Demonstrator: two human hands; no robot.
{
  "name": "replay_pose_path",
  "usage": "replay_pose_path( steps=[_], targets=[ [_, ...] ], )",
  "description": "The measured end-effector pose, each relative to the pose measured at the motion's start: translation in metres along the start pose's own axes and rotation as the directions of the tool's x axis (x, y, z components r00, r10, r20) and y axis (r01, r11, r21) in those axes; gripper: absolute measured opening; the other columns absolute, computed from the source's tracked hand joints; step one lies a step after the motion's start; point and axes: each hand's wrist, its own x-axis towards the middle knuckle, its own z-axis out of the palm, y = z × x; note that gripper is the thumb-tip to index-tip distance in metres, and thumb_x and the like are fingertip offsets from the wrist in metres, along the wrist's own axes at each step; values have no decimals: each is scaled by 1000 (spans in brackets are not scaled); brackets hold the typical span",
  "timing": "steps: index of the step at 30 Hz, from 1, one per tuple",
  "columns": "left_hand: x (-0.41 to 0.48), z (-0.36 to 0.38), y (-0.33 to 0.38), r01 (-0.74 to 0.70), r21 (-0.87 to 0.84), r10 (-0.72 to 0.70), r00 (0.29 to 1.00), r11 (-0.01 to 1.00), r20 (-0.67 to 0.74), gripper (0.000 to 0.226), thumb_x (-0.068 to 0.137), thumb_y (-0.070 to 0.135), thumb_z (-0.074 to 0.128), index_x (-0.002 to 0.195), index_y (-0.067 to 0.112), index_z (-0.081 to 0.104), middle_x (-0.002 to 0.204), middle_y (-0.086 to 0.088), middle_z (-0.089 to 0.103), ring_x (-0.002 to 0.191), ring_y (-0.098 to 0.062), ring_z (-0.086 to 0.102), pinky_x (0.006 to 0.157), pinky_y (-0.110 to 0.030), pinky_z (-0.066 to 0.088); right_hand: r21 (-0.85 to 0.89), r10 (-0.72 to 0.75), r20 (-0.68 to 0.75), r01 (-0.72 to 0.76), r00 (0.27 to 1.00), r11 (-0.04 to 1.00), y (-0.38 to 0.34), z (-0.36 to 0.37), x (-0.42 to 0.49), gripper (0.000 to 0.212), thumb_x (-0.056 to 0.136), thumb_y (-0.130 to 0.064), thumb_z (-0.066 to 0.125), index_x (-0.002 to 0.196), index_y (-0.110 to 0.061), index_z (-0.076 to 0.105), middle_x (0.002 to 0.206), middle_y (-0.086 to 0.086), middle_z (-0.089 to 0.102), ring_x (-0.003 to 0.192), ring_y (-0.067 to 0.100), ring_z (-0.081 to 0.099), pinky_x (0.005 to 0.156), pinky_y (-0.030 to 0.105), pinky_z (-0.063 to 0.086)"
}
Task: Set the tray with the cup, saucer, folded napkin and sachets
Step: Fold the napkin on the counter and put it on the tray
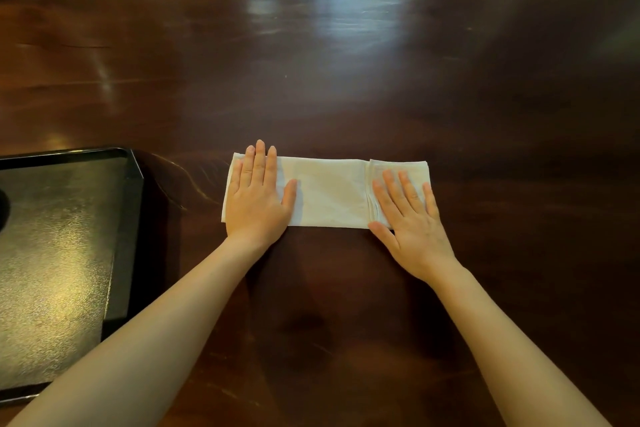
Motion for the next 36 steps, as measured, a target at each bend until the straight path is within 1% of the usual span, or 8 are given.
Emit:
replay_pose_path(
  steps=[3, 6, 11, 18, 24, 28, 31, 36],
  targets=[
    [2, -2, -2, -11, -19, 12, 999, 1000, 41, 67, 95, 53, 16, 149, 16, 2, 158, -3, -5, 145, -15, -9, 118, -31, -7, 151, 25, 2, -25, 1000, 988, 0, -6, 1, 77, 79, -67, -20, 146, -31, -8, 157, -9, -10, 142, 9, -18, 116, 38, -15],
    [4, -10, -5, -42, -101, 47, 998, 994, 45, 60, 98, 43, 22, 149, 14, 7, 158, -5, 0, 146, -17, -5, 117, -31, -6, 103, 75, -99, -64, 992, 993, 3, -12, 8, 68, 88, -57, 11, 148, -25, 12, 154, -1, 20, 141, 18, 8, 116, 42, 2],
    [-11, -27, -16, 140, -216, -151, 988, 966, -35, 62, 95, 25, 44, 148, 12, 16, 157, -9, 14, 145, -23, 10, 117, -42, 9, -88, -18, -7, 17, 1000, 996, 16, -6, 21, 72, 83, -65, 5, 145, -32, -13, 158, 0, -12, 143, 21, -20, 116, 44, -11],
    [-6, -63, -24, 539, -566, -520, 827, 624, 213, 71, 81, 15, 60, 144, 16, 25, 141, -10, 37, 125, -31, 40, 97, -43, 42, -86, 24, 29, -21, 999, 996, 12, -4, 18, 73, 80, -68, -10, 141, -31, -23, 155, 0, -23, 140, 19, -26, 114, 41, -18],
    [12, -78, -30, 664, -540, -463, 747, 517, 477, 38, 83, 23, 63, 118, 11, 52, 106, -5, 54, 91, -22, 51, 63, -32, 46, -52, 73, 16, -72, 997, 996, 1, 3, 3, 74, 78, -68, -17, 141, -31, -24, 151, -1, -28, 140, 20, -27, 109, 36, -27],
    [9, -83, -32, 675, -694, -435, 719, 251, 542, 34, 82, 12, 65, 114, 7, 56, 111, -13, 61, 93, -25, 60, 74, -33, 50, -18, 75, 20, -74, 997, 997, 2, 2, 3, 76, 75, -70, -19, 141, -32, -24, 152, -1, -28, 140, 19, -28, 113, 38, -21],
    [2, -86, -13, 514, -828, -510, 786, 225, 350, 39, 81, 9, 63, 120, 11, 53, 110, -6, 61, 92, -17, 59, 73, -27, 47, -12, 79, 14, -79, 997, 997, 1, 2, 3, 74, 76, -70, -17, 139, -32, -25, 150, -3, -29, 140, 18, -27, 115, 41, -16],
    [-28, -88, 61, 124, -874, -450, 886, 470, -116, 37, 83, 11, 61, 115, 28, 50, 101, 10, 57, 83, 1, 55, 66, -14, 46, -20, 81, -2, -81, 997, 997, 2, 3, 3, 68, 83, -65, -5, 139, -32, -25, 149, -3, -29, 140, 19, -25, 116, 41, -14]
  ],
)
